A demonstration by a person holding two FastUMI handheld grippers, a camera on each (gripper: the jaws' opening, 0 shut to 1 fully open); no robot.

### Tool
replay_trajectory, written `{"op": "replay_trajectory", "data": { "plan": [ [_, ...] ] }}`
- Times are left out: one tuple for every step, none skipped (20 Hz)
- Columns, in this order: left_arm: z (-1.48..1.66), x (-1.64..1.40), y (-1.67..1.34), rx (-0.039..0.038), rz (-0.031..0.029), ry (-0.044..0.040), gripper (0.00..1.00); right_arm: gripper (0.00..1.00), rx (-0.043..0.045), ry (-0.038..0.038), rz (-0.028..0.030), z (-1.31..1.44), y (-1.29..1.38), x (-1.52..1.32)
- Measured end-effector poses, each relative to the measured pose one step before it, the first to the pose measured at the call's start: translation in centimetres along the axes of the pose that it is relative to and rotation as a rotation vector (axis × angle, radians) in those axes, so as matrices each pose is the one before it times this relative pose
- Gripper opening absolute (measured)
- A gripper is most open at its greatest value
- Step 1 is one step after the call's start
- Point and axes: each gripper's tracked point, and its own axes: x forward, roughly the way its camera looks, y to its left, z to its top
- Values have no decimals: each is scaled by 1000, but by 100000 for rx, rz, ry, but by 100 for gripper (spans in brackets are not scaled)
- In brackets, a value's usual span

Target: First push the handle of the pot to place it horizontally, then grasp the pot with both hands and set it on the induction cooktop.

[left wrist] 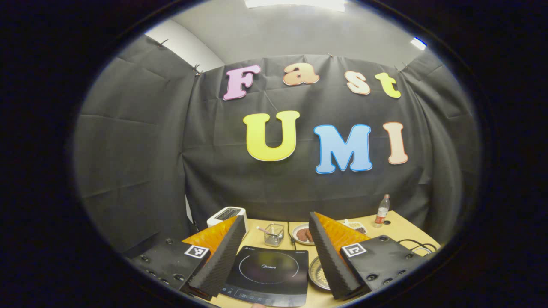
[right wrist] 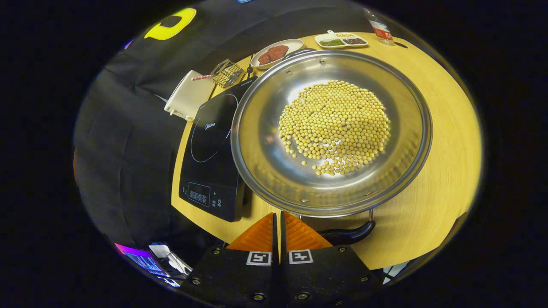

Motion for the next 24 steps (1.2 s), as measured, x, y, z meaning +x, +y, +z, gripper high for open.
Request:
{"op": "replay_trajectory", "data": {
  "plan": [
    [-24, 44, -374, -101, -492, 73, 99, 1, -809, -284, -874, -88, -394, -190],
    [-153, 121, -388, -63, -552, 163, 99, 1, -156, -268, -571, -8, -420, -216],
    [56, 55, -399, -1, -694, 87, 99, 1, 250, -300, -578, -55, -410, -197],
    [-35, -35, -429, 111, -624, -55, 99, 1, 218, -225, -620, 0, -502, -262],
    [-31, 142, -421, 263, -505, 40, 99, 1, 3, -366, -776, -107, -506, -253],
    [-153, 149, -332, 178, -474, 148, 99, 1, -428, -502, -1071, 36, -544, -288],
    [68, 114, -439, 55, -587, 206, 99, 1, -496, -560, -1035, -52, -525, -194],
    [120, -13, -465, -6, -668, -40, 99, 1, -21, -468, -868, 51, -517, -223],
    [58, 108, -397, 83, -551, -89, 99, 1, 138, -249, -711, -86, -435, -210],
    [3, 61, -457, 47, -727, -6, 99, 1, 134, -276, -613, 65, -484, -267],
    [-44, 65, -332, 117, -570, 110, 99, 1, -115, -664, -389, 35, -423, -205],
    [-49, 10, -365, 273, -538, 124, 99, 1, -668, -298, -923, 90, -510, -238],
    [42, 122, -283, 341, 16, 70, 99, 1, -968, -639, -1304, 13, -556, -211],
    [49, -5, -233, 30, -175, -396, 99, 1, -1213, -614, -1693, 215, -606, -273],
    [124, 82, -467, -272, -846, 74, 99, 1, -1338, -80, -1664, 21, -570, -63],
    [-270, 7, -458, -196, -506, 359, 99, 1, -668, -63, -1094, 130, -537, -86],
    [-2, 38, -182, -19, -278, 447, 99, 1, -81, 140, -823, 84, -415, -189],
    [-150, 100, -215, 9, -193, 269, 99, 1, -23, -89, -666, 120, -454, -89],
    [177, 121, -231, -68, -226, 212, 99, 1, -456, -162, -982, 127, -483, -50],
    [-17, -122, -262, -115, -178, 152, 99, 1, -1191, 106, -1419, 121, -573, -77],
    [85, 43, -134, 18, 53, -78, 99, 1, -1998, -7, -1758, 12, -598, 37],
    [74, 3, -144, 199, 252, -397, 99, 1, -2428, -139, -1936, 130, -738, -45],
    [174, 77, -192, 205, 50, -48, 97, 1, -1989, -229, -1825, 77, -676, -11],
    [-115, 73, -288, 37, -136, 264, 99, 1, -1614, -275, -1297, 238, -659, -61]
  ]
}}
